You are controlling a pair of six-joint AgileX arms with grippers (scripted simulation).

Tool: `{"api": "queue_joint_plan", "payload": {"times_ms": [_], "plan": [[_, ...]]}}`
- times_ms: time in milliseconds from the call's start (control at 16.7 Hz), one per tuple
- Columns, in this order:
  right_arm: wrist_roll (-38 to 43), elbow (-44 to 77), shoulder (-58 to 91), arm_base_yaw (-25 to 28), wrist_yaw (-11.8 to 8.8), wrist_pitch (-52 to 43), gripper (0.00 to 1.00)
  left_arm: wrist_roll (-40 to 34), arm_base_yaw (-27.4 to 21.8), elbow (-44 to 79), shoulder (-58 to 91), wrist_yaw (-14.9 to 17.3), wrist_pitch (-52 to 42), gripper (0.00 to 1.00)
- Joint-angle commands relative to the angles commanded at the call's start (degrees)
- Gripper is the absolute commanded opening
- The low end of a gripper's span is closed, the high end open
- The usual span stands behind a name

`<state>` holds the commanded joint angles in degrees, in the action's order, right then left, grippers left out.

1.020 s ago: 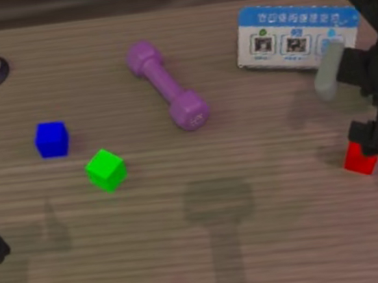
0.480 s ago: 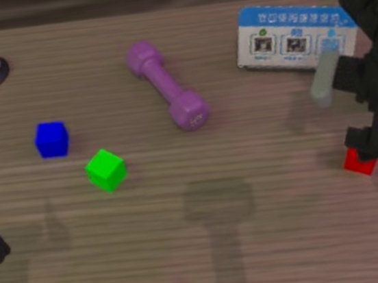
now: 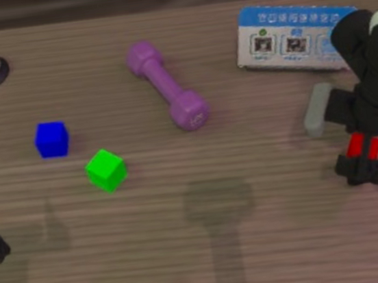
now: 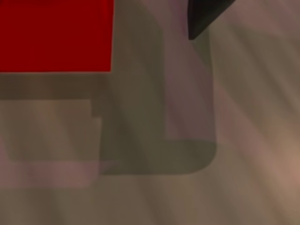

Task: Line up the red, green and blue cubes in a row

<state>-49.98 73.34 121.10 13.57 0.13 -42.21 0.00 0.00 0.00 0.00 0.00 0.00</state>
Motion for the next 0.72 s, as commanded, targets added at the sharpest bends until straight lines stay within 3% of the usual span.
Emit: {"api": "queue_joint_plan", "payload": {"times_ms": [240, 720], "plan": [[0.0, 0.0, 0.0, 0.0, 0.0, 0.1, 1.0, 0.0, 0.0, 0.0, 0.0, 0.0, 0.0, 1.0], [0.0, 0.0, 0.0, 0.0, 0.0, 0.1, 0.4, 0.0, 0.0, 0.0, 0.0, 0.0, 0.0, 1.0]]}}
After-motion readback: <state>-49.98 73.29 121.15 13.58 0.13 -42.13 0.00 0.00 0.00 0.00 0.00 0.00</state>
